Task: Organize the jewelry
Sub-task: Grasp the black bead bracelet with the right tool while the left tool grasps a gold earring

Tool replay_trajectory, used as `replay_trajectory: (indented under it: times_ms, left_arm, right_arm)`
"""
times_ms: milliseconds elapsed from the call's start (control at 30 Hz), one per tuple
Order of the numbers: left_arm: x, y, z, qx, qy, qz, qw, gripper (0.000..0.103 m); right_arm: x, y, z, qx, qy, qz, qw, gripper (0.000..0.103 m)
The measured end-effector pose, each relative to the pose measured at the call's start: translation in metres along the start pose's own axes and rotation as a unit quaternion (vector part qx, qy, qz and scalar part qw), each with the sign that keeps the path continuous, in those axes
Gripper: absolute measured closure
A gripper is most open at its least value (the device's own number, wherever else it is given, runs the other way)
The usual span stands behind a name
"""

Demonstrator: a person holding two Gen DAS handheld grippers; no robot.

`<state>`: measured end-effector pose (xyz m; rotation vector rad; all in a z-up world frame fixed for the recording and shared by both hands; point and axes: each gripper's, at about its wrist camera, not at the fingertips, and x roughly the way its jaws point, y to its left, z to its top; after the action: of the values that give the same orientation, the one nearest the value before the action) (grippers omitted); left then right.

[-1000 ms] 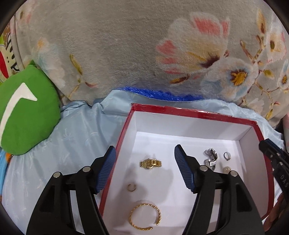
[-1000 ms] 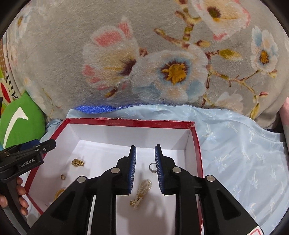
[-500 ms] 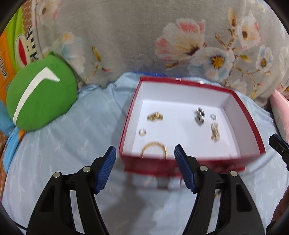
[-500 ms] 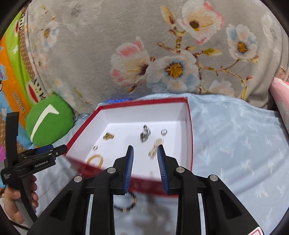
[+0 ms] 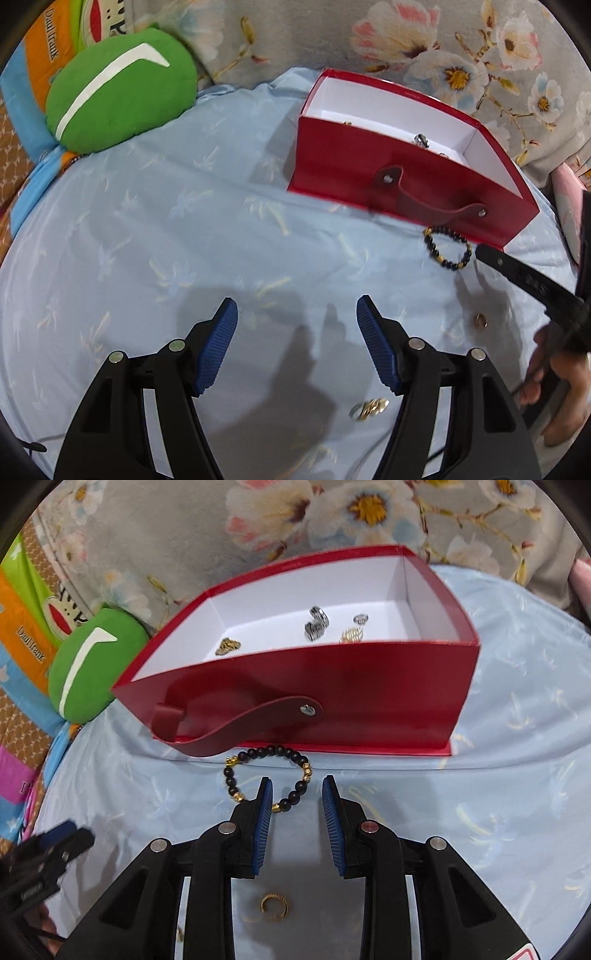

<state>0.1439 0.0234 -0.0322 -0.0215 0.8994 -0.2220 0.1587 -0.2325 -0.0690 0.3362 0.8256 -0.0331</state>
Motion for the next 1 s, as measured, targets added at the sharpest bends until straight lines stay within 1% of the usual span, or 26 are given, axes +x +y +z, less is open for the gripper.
replay_trajectory:
  times_ms: [133, 167, 233, 267, 367, 467, 600, 700, 833, 1000]
  left_arm:
    - [-0.003, 0.009, -0.008, -0.004, 0.001, 0.005, 1.0000, 0.038]
    - [-0.003, 0.010, -0.010, -0.006, 0.002, 0.004, 1.0000, 0.038]
    - [-0.003, 0.012, -0.012, -0.011, 0.005, 0.000, 0.9999, 0.038]
    - [-0.004, 0.013, -0.014, -0.013, 0.007, -0.001, 0.9999, 0.038]
    - [-0.004, 0.010, -0.018, -0.007, 0.012, -0.006, 0.9999, 0.038]
    - [-0.006, 0.006, -0.025, 0.002, 0.019, -0.013, 0.9997, 0.038]
    - [-0.008, 0.001, -0.038, 0.005, 0.030, -0.025, 0.9992, 0.038]
    - [-0.009, -0.006, -0.047, 0.009, 0.036, -0.035, 0.9987, 0.038]
    - [-0.008, -0.021, -0.056, 0.021, 0.042, -0.042, 0.9980, 0.038]
    - [-0.009, -0.033, -0.062, 0.029, 0.045, -0.048, 0.9974, 0.038]
  right_arm:
    - [0.016, 0.000, 0.002, 0.006, 0.015, -0.010, 1.000, 0.077]
    - [0.018, 0.001, 0.002, 0.005, 0.012, -0.013, 1.000, 0.078]
    - [0.019, 0.006, 0.003, -0.003, 0.011, -0.026, 1.000, 0.086]
    - [0.020, 0.007, 0.003, -0.002, 0.014, -0.024, 1.000, 0.095]
    - [0.014, 0.006, 0.000, 0.003, 0.009, -0.026, 1.000, 0.096]
    - [-0.006, 0.007, -0.008, 0.000, -0.014, -0.028, 1.000, 0.096]
    - [-0.052, 0.006, -0.027, -0.013, -0.053, -0.035, 0.998, 0.096]
    - [-0.085, 0.000, -0.042, -0.010, -0.073, -0.040, 0.997, 0.096]
    - [-0.118, -0.014, -0.059, 0.006, -0.088, -0.042, 0.995, 0.096]
    - [-0.154, -0.026, -0.077, 0.013, -0.101, -0.057, 0.993, 0.096]
